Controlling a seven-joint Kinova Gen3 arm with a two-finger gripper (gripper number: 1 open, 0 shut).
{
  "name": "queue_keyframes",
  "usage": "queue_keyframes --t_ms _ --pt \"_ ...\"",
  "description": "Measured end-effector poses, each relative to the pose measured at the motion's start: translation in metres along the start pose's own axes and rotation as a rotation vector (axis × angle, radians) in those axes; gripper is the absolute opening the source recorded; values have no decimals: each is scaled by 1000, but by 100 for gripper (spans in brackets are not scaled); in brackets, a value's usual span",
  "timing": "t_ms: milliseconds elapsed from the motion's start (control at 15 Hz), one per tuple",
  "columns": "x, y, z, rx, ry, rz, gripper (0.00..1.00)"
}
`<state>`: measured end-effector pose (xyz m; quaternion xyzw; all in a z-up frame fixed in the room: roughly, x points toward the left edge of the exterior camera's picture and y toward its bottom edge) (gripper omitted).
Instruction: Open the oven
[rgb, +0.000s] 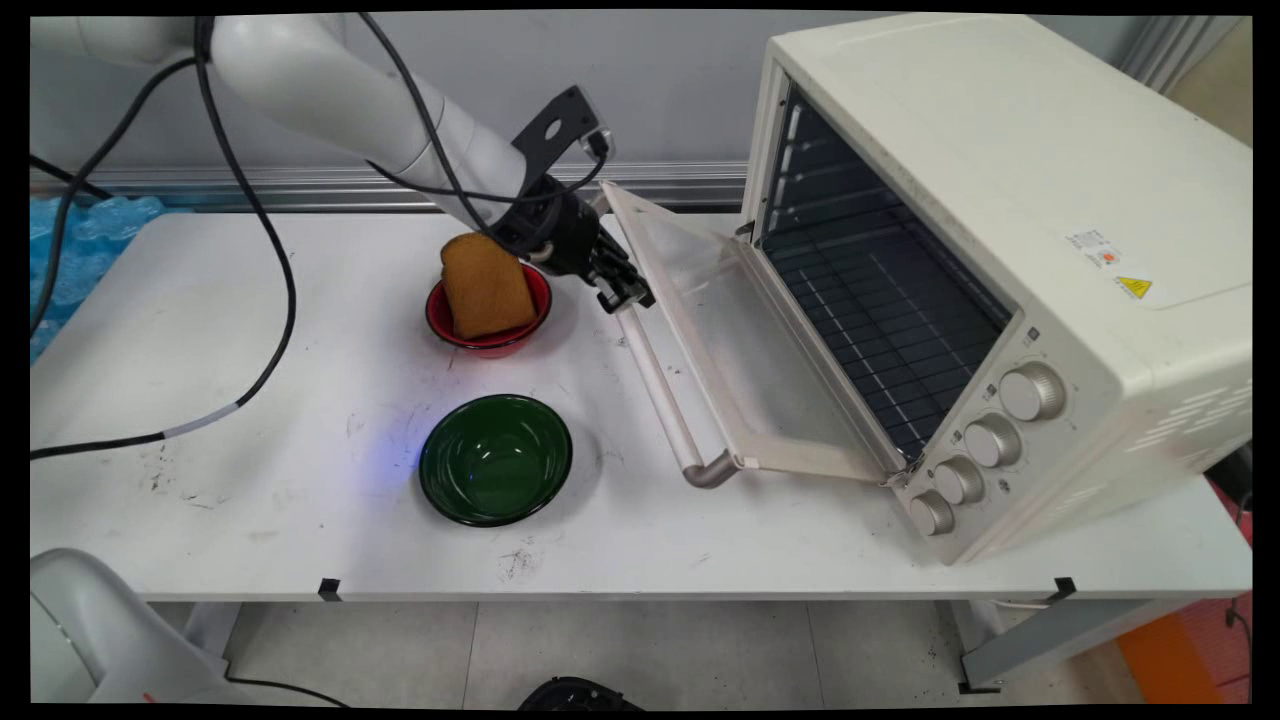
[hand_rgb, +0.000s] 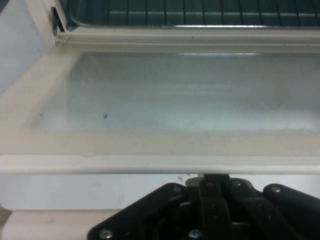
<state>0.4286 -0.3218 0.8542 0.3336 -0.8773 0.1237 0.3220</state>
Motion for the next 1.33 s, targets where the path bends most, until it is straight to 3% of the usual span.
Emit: queue_keyframes --t_ms 1333 --pt "-32 3 -2 -10 8 -5 0"
